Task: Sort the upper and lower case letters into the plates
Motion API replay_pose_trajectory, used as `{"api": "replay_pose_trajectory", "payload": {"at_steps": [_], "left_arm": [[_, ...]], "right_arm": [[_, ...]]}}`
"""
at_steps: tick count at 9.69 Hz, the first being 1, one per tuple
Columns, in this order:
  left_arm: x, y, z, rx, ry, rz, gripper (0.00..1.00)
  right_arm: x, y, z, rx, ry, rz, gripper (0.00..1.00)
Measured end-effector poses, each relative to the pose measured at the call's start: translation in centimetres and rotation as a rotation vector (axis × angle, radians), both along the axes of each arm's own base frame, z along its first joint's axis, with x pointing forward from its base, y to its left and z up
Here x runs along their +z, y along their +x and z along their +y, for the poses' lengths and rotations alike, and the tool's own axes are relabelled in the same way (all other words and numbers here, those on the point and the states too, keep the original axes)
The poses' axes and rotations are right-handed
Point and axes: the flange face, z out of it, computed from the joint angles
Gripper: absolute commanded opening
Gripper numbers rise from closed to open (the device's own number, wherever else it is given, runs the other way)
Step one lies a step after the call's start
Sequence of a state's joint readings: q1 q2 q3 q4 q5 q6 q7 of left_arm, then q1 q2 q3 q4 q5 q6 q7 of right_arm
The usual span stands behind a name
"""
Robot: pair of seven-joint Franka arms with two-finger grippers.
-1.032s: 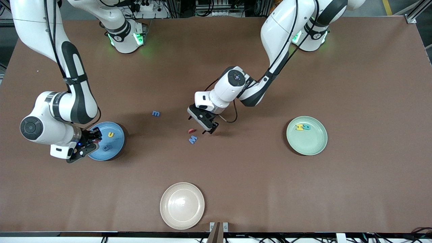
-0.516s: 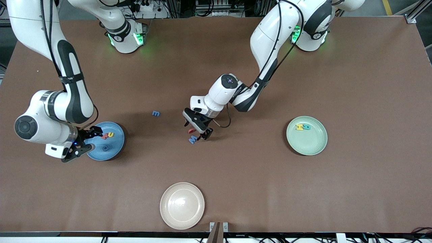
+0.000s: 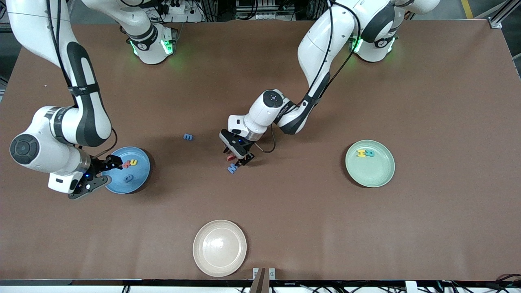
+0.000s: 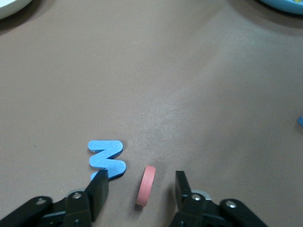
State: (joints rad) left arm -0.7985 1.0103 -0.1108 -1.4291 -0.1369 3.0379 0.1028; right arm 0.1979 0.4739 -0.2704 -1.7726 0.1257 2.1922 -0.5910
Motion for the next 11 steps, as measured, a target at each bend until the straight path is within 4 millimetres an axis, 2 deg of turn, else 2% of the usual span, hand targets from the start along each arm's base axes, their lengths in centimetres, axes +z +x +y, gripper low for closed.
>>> {"api": "replay_pose_trajectory", "payload": {"at_steps": [1, 3, 4, 6, 8, 11], "left_arm": [[-0.2, 0.1, 0.1, 0.0, 0.005, -0.004, 0.56], [-0.2, 0.0, -0.1, -0.006, 0.014, -0.017, 0.54], [-0.2, -0.1, -0.2, -0.008, 0.015, -0.018, 0.47], [-0.2, -0.1, -0.2, -0.009, 0.016, -0.02, 0.0], [-0.3, -0.1, -0.2, -0.008, 0.017, -0.02, 0.0], [-0.3, 0.3, 0.0, -0.005, 0.02, -0.027, 0.0]], "right_arm": [[-0.1, 0.1, 0.3, -0.069, -0.001, -0.006, 1.0], [-0.6, 0.0, 2.5, -0.242, -0.006, 0.0, 1.0], [-0.9, -0.2, 3.3, -0.336, -0.011, 0.016, 1.0], [-1.4, -0.9, 5.5, -0.531, -0.032, 0.062, 1.0], [-2.0, -1.6, 8.9, -0.626, -0.051, 0.077, 1.0], [-3.9, -3.1, 11.1, -0.675, -0.04, 0.069, 1.0]]}}
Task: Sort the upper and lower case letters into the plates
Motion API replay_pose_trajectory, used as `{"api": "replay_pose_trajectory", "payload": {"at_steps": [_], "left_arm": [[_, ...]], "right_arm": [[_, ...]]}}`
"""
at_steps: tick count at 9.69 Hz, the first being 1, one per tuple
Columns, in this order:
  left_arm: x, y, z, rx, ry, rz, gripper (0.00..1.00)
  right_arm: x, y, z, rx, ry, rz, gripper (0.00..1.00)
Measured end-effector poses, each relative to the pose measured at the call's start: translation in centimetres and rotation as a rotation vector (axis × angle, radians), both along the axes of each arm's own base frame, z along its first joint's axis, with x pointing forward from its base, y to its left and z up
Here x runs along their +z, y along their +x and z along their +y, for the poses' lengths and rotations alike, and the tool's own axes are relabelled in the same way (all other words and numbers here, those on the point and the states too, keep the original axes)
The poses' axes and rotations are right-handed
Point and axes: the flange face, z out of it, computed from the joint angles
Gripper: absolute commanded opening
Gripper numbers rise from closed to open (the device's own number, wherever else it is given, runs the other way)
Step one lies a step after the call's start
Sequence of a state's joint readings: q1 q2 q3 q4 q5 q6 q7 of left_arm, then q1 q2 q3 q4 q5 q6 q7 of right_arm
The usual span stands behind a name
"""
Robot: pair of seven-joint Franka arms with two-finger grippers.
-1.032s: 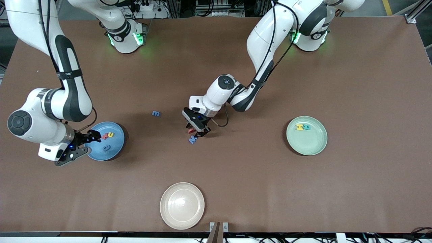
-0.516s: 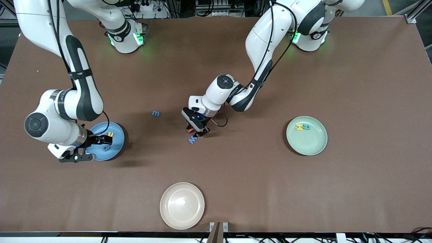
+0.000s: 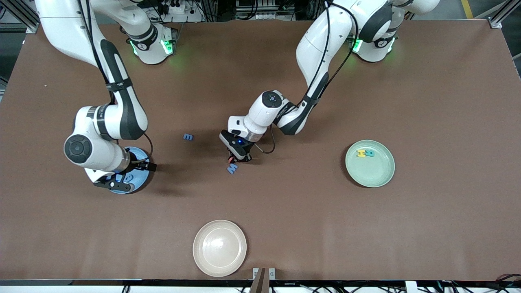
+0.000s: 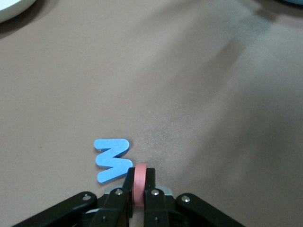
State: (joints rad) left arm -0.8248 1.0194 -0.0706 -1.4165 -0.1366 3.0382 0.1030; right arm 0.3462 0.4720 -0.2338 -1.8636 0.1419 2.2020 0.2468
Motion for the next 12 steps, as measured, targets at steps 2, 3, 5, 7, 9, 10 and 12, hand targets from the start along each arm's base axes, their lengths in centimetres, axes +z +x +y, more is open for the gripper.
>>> {"api": "replay_pose_trajectory", "payload": {"at_steps": [2, 3, 5, 7, 9, 10, 12], "left_arm": [[1.0, 1.7, 0.8, 0.006, 0.036, 0.009, 0.0], [1.9, 3.2, 2.0, 0.007, 0.108, 0.066, 0.0], [4.2, 6.7, 6.8, -0.054, 0.289, 0.196, 0.0], [6.2, 9.6, 13.6, -0.154, 0.436, 0.354, 0.0], [8.1, 11.2, 20.5, -0.244, 0.507, 0.474, 0.0], [7.9, 11.7, 24.8, -0.255, 0.514, 0.516, 0.0], [6.1, 11.2, 34.2, -0.277, 0.511, 0.601, 0.0]], "right_arm": [[-0.6, -1.9, 1.3, -0.017, 0.011, 0.007, 1.0], [-0.5, -3.0, 2.0, -0.013, 0.024, 0.002, 1.0], [-1.1, -6.0, 4.9, 0.004, 0.052, -0.037, 1.0], [-3.0, -9.2, 9.8, 0.041, 0.068, -0.073, 1.0], [-4.4, -11.9, 13.0, 0.101, 0.058, -0.056, 1.0], [-5.2, -12.9, 13.1, 0.121, 0.037, -0.061, 1.0], [-6.9, -14.6, 12.4, 0.11, 0.022, -0.087, 1.0]]}}
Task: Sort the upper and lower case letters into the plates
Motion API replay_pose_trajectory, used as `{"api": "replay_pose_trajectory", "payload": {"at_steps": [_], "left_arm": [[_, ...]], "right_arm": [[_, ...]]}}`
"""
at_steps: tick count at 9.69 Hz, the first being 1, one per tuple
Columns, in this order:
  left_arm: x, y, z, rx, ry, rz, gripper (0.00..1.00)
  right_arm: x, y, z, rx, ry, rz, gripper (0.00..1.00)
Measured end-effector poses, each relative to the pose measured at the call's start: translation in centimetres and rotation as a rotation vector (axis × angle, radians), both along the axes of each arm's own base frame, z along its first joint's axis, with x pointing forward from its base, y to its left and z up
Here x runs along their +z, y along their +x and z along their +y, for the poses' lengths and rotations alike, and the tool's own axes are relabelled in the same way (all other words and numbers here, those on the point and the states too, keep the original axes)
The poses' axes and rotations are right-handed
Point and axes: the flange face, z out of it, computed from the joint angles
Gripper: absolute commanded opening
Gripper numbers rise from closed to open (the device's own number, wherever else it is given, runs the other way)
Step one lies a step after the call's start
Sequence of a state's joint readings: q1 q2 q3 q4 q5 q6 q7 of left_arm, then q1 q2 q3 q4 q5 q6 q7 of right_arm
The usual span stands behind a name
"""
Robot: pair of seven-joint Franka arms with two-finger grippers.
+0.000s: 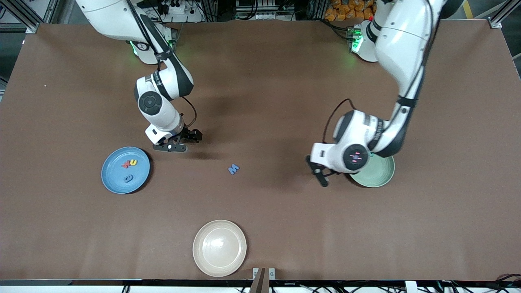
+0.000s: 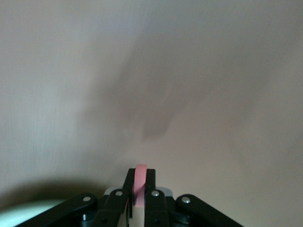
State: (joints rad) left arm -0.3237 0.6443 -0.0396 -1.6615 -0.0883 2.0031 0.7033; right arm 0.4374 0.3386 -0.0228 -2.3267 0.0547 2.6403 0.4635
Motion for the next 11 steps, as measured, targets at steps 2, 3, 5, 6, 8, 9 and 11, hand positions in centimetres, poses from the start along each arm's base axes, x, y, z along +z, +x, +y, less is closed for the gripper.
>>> {"api": "replay_pose_trajectory", "payload": {"at_steps": [2, 3, 5, 6, 8, 9, 11], "left_arm": [[-1.4, -0.1, 9.4, 0.012, -0.03, 0.057, 0.0], [-1.6, 0.0, 12.5, 0.029, -0.042, 0.066, 0.0], [-1.5, 0.1, 13.9, 0.031, -0.052, 0.066, 0.0], [-1.3, 0.1, 13.5, 0.024, -0.054, 0.063, 0.0], [0.1, 0.2, 13.7, 0.016, -0.055, 0.077, 0.0], [0.6, 0.4, 15.2, 0.011, -0.064, 0.079, 0.0], [0.8, 0.7, 18.1, 0.018, -0.08, 0.075, 0.36]], "right_arm": [[-0.7, -0.6, -0.5, -0.079, -0.007, 0.007, 1.0], [-0.7, -0.7, -0.4, -0.101, -0.008, 0.009, 1.0], [-0.9, -0.7, -0.4, -0.117, -0.004, -0.001, 1.0], [-1.2, -0.7, -0.5, -0.119, -0.004, -0.004, 1.0], [-1.7, -0.8, -0.6, -0.12, -0.004, -0.005, 1.0], [-1.9, -0.8, -0.6, -0.119, -0.005, -0.002, 1.0], [-2.2, -1.1, -0.6, -0.119, -0.009, 0.005, 1.0]]}}
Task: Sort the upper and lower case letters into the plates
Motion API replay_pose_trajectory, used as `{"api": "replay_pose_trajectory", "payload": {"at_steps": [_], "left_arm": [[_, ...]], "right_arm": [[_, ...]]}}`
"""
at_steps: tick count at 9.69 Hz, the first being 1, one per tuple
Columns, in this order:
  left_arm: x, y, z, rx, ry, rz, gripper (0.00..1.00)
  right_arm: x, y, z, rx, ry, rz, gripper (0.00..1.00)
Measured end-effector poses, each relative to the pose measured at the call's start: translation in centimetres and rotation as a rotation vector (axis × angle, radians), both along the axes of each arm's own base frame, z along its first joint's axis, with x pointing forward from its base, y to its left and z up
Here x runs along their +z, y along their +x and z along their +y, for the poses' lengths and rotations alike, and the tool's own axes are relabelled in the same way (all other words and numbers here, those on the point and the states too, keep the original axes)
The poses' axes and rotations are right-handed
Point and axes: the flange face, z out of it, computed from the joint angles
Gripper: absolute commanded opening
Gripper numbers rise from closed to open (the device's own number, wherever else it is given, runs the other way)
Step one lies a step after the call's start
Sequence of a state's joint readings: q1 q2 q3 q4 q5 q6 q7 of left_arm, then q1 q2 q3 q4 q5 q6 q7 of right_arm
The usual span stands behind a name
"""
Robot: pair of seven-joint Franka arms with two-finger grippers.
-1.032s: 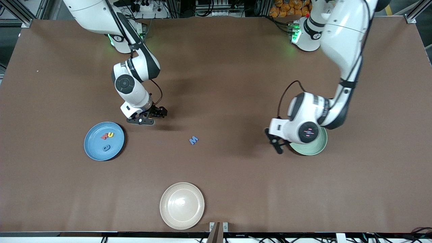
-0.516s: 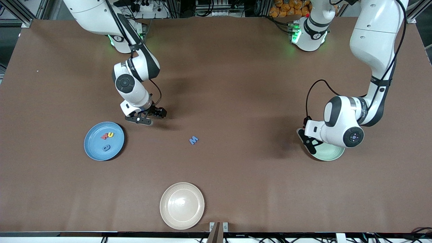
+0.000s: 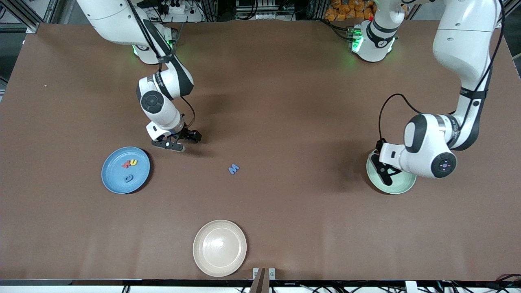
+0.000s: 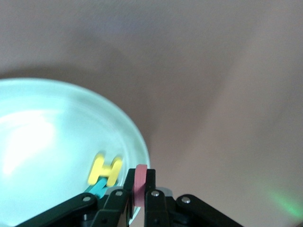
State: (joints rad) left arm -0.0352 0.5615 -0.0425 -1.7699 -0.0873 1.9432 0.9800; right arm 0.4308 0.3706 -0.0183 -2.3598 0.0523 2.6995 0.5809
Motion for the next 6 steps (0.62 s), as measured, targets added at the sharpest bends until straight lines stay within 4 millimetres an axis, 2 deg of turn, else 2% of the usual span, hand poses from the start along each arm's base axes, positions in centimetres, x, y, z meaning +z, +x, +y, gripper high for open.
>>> {"api": "replay_pose_trajectory", "payload": {"at_steps": [1, 2, 3, 4, 5, 6], "left_arm": [[0.3, 0.2, 0.4, 0.004, -0.002, -0.007, 0.99], [0.5, 0.4, 0.3, 0.002, -0.004, -0.013, 1.0], [0.7, 0.5, -0.3, -0.008, -0.007, -0.016, 1.0], [0.9, 0.6, -1.4, -0.025, -0.011, -0.022, 1.0], [1.4, 0.7, -3.9, 0.003, -0.003, -0.029, 1.0], [2.0, 0.5, -7.6, 0.081, 0.024, -0.034, 1.0]], "right_arm": [[-0.2, -0.2, -0.1, 0.0, -0.002, 0.004, 1.0], [-0.3, -0.4, -0.2, 0.0, -0.003, 0.008, 0.33], [-0.3, -0.5, -0.1, 0.001, -0.004, 0.009, 0.0], [-0.2, -0.4, -0.1, 0.0, 0.0, 0.0, 0.0], [0.1, -0.3, 0.1, -0.001, 0.005, -0.01, 0.0], [0.3, -0.2, 0.1, -0.001, 0.007, -0.015, 0.0]]}}
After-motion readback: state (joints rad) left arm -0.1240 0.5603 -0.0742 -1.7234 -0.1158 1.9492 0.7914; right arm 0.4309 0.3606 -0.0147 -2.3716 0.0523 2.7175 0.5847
